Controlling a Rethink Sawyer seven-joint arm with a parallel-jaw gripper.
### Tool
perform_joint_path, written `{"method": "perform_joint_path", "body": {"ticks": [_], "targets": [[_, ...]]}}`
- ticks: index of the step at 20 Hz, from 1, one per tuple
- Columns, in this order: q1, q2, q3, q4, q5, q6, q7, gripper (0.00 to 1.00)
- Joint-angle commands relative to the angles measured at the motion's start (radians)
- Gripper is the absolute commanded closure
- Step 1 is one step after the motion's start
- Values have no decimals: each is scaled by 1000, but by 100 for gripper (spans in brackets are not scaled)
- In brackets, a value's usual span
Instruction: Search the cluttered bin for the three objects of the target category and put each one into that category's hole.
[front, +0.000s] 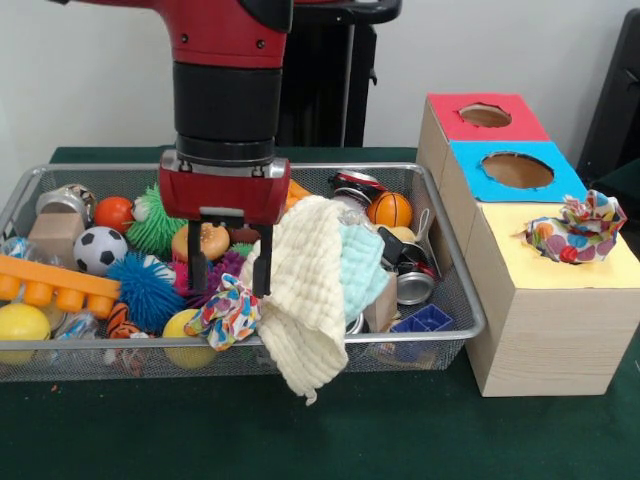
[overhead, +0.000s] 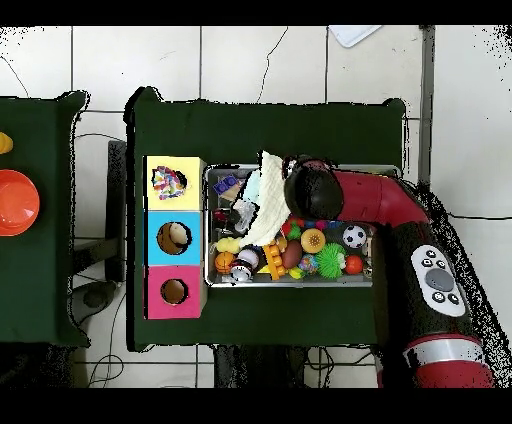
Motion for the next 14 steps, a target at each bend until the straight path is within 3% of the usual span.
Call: {"method": "perform_joint_path", "body": {"ticks": [1, 14], "targets": [[-7, 90, 77, -2, -40, -48, -5, 0], [16, 167, -8, -50, -93, -66, -15, 0]]}}
